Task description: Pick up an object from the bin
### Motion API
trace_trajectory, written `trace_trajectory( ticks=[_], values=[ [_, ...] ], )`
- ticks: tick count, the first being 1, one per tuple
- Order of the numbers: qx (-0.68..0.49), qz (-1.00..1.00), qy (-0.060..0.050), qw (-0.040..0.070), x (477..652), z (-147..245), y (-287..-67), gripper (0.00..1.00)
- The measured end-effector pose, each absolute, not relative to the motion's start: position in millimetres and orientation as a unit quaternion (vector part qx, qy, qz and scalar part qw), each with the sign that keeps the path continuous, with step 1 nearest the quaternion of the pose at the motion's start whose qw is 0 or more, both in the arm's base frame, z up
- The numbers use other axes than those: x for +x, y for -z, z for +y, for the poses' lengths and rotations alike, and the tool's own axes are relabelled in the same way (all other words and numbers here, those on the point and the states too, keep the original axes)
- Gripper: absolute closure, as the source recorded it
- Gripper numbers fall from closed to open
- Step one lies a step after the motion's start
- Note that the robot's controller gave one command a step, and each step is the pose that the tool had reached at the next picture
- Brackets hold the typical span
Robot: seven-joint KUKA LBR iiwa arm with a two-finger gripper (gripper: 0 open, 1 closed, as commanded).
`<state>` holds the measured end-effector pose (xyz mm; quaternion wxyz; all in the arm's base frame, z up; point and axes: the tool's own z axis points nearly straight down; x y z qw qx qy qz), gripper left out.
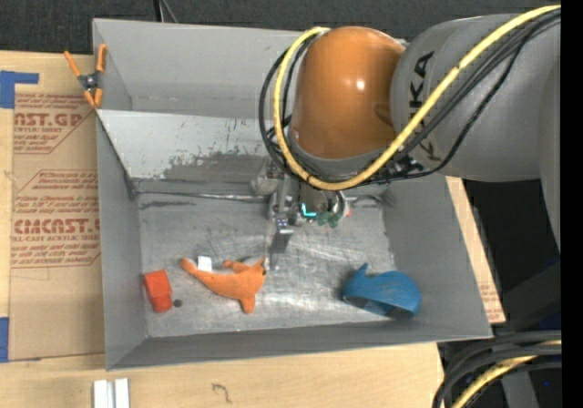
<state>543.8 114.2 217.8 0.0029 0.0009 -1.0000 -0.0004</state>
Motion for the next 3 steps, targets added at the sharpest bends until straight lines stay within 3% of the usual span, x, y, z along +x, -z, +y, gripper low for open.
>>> trace_trajectory(
  ticks=[1, 2, 3],
  values=[
    [0.000, -1.000, 0.001, -0.001, 545.4, 114, -221, 0.00],
    [0.037, -0.999, 0.001, -0.004, 545.4, 110, -197, 0.00],
    [0.122, -0.993, 0.000, -0.003, 549.9, 100, -132, 0.00]
  ],
)
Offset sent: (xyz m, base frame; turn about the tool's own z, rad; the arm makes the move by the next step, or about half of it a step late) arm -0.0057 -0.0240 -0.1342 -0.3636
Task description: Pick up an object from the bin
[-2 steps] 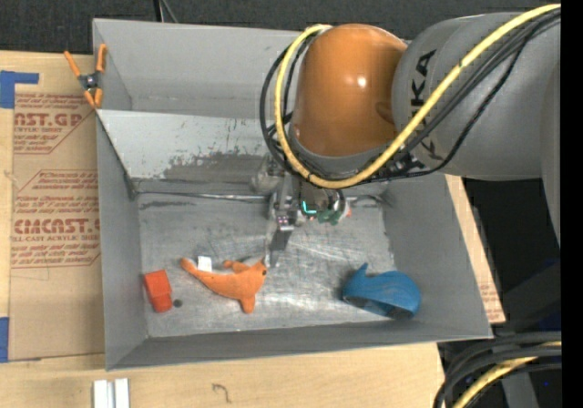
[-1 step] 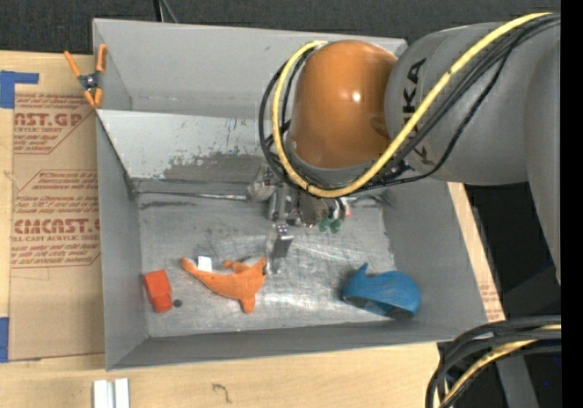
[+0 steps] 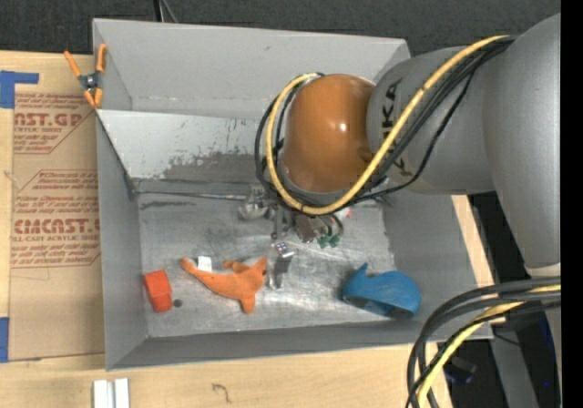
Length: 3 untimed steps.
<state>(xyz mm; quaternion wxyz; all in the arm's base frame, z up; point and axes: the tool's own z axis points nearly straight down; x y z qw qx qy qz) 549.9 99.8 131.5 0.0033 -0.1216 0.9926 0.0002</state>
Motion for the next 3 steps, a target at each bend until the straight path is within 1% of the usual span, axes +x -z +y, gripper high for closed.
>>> trace_trajectory(
  ticks=[1, 2, 3],
  values=[
    [-0.165, 0.986, -0.001, 0.005, 555.5, 88, -73, 1.00],
    [-0.165, 0.986, -0.001, 0.005, 555.5, 88, -73, 1.00],
    [-0.239, 0.971, -0.001, 0.002, 486.8, 90, -220, 1.00]
  ],
)
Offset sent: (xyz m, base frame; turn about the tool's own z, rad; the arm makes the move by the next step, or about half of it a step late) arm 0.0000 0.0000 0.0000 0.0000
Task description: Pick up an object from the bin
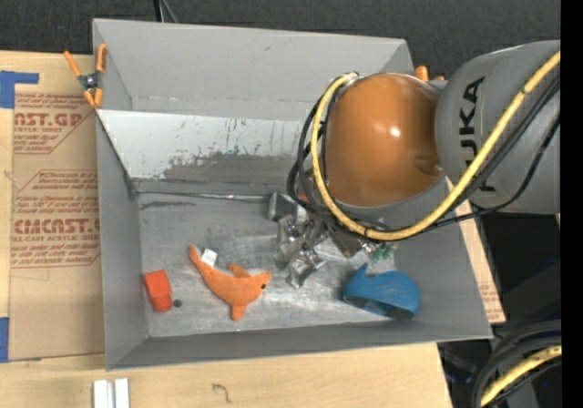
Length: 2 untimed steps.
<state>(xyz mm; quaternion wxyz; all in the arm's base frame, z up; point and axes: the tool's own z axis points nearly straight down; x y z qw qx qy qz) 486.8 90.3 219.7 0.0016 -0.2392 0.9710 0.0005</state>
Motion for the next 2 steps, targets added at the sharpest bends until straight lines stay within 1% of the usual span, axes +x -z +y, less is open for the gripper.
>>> trace_trajectory(
  ticks=[1, 2],
  values=[
    [-0.239, 0.971, -0.001, 0.001, 486.3, 90, -219, 1.00],
    [-0.186, 0.983, -0.001, 0.000, 498.9, 110, -155, 0.00]
  ],
)
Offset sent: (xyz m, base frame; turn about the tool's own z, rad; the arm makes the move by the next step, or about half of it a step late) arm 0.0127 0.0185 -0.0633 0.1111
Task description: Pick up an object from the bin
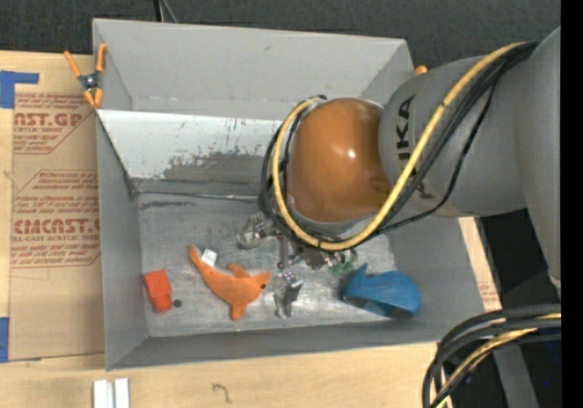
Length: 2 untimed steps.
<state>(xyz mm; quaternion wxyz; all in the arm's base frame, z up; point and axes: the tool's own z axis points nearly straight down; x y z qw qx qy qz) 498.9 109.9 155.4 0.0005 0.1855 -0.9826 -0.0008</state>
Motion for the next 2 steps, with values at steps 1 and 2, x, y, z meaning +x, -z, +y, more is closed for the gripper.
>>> trace_trajectory(
  ticks=[1, 2],
  values=[
    [0.185, -0.983, 0.001, 0.000, 499.4, 110, -156, 0.00],
    [0.218, -0.976, 0.002, -0.006, 505.9, 112, -73, 1.00]
  ],
)
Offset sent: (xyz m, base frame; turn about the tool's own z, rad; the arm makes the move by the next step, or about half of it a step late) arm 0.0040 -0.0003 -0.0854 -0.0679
